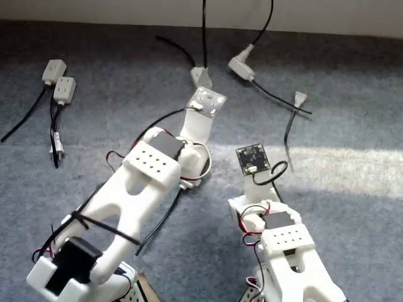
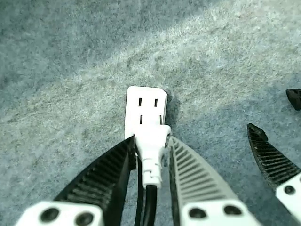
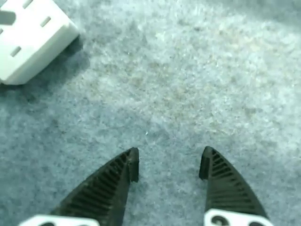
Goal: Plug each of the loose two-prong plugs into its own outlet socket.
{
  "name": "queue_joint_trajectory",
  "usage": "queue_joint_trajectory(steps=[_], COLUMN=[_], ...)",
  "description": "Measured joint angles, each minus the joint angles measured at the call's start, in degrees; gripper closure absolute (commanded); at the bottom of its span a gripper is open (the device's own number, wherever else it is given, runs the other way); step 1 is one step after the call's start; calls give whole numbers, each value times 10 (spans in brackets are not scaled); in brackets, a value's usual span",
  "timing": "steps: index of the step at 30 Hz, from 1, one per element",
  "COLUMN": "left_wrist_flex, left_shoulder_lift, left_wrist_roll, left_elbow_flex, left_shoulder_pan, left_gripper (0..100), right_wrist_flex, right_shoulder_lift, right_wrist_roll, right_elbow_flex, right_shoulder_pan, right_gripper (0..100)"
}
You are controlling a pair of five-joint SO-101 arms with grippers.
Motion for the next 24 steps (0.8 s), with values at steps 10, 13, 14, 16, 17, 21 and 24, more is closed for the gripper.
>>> queue_joint_trajectory(steps=[10,13,14,16,17,21,24], left_wrist_flex=[44,44,46,46,47,47,47], left_shoulder_lift=[103,103,103,103,103,103,103], left_wrist_roll=[-3,-4,-4,-4,-5,-47,-60], left_elbow_flex=[-80,-83,-83,-91,-95,-99,-99], left_shoulder_pan=[1,1,1,1,1,0,1], left_gripper=[994,994,994,994,994,994,994], right_wrist_flex=[-1,-1,-1,-1,-1,-1,-1], right_shoulder_lift=[0,0,0,0,0,0,0], right_wrist_roll=[0,0,0,0,0,0,0], right_elbow_flex=[0,0,0,0,0,0,0], right_shoulder_pan=[0,0,0,0,0,0,0], right_gripper=[781,781,781,781,781,781,781])
